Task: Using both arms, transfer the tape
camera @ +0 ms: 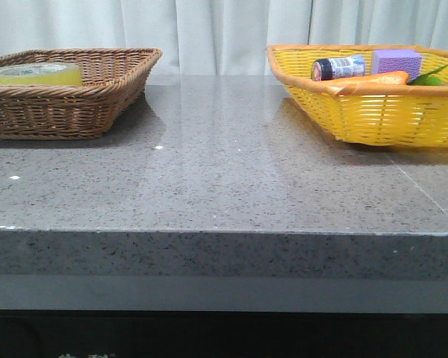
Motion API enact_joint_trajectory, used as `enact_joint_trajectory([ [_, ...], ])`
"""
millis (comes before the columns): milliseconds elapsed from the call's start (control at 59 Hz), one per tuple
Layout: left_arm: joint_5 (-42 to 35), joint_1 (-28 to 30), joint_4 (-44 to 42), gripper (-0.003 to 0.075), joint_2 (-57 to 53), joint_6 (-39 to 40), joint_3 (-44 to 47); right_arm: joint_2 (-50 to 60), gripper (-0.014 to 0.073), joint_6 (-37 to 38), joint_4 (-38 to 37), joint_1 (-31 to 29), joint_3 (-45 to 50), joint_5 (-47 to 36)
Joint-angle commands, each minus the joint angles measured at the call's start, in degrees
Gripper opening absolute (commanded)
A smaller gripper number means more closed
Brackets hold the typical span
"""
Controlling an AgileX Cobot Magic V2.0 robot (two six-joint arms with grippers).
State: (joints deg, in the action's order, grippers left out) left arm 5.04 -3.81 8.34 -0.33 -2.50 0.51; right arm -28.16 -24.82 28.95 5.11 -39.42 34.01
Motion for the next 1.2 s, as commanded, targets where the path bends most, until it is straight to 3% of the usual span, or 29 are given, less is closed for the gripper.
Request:
enact_joint_trajectory([
  [0,-5.04,0.19,0.56,-0.002,-1.09,0.71,2.26,5.38,-0.0069,-0.31,0.57,-2.68,5.59,-12.29],
  [186,-5.04,0.19,0.56,-0.002,-1.09,0.61,2.26,19.83,-0.0069,-0.31,0.57,-2.99,21.36,-23.88],
  [491,-5.04,0.19,0.56,-0.002,-1.09,0.61,2.26,25.95,-0.0069,-0.05,0.02,-2.99,29.55,-27.12],
  [576,-5.04,0.19,0.56,-0.002,-1.09,0.61,2.26,26.91,-0.0069,4.29,-5.35,-3.65,30.02,-27.41],
  [711,-5.04,0.19,0.56,-0.002,-1.09,0.61,2.26,28.97,-0.0069,17.17,-17.77,-4.96,30.31,-27.88],
  [830,-5.04,0.19,0.56,-0.002,-1.09,0.61,2.26,30.34,-0.0069,26.39,-25.26,-5.69,33.8,-35.31],
  [965,-5.04,0.19,0.56,-0.002,-1.09,0.61,2.26,30.34,-0.0069,27.44,-25.72,-5.53,39.48,-43.47],
  [1185,-5.04,0.19,0.56,-0.002,-1.02,0.61,2.26,30.34,-0.0069,27.39,-27.7,-5.53,39.53,-38.17],
])
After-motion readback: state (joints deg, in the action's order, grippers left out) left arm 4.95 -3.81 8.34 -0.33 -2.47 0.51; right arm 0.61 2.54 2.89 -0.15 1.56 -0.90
